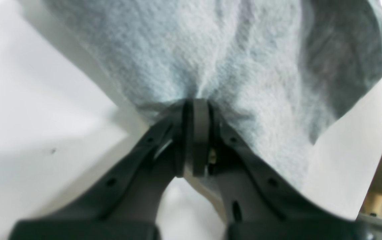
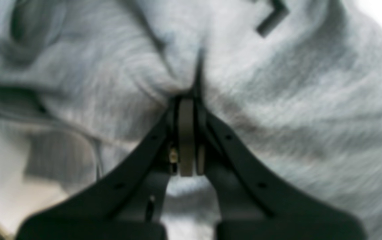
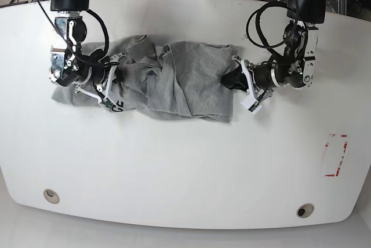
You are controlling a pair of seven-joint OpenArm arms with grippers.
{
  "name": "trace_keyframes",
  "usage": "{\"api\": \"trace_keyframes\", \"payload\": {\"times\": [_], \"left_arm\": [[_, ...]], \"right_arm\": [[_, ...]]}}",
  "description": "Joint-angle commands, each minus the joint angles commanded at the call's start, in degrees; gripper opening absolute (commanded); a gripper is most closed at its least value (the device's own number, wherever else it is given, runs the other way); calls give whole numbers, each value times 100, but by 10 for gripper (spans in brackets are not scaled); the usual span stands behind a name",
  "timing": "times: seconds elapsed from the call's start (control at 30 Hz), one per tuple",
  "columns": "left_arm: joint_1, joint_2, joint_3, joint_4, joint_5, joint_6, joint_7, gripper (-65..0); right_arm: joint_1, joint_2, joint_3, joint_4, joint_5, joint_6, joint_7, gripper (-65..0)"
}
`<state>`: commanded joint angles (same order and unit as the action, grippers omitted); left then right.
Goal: Layout the t-shirt on the table in an organized manner, then fold the t-shirt properly
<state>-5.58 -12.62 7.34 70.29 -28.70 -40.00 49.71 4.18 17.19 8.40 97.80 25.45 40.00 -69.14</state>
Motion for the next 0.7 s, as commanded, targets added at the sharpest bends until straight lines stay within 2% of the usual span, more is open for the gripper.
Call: {"api": "trace_keyframes", "payload": {"times": [0.07,0.2,0.23,0.33,0.43,0.7], "left_arm": [[0,0,0,0,0,0,0,-617],[0,-9,0,-9,0,0,0,-617],[0,-9,-9,-9,0,0,0,-617],[0,-9,-9,-9,0,0,9,-617],[18,-114,-9,-9,0,0,9,-617],[114,-193,-18,0,0,0,9,-617]], "right_arm": [[53,-88,202,492,-9,0,-290,-566],[185,-334,800,1169,-9,0,-853,-330],[237,-369,1011,1292,-9,0,-985,-233],[369,-369,1459,1301,-9,0,-1086,-78],[422,-325,2004,1169,-9,0,-1086,-30],[651,79,3147,-26,114,0,-1086,-24]]}}
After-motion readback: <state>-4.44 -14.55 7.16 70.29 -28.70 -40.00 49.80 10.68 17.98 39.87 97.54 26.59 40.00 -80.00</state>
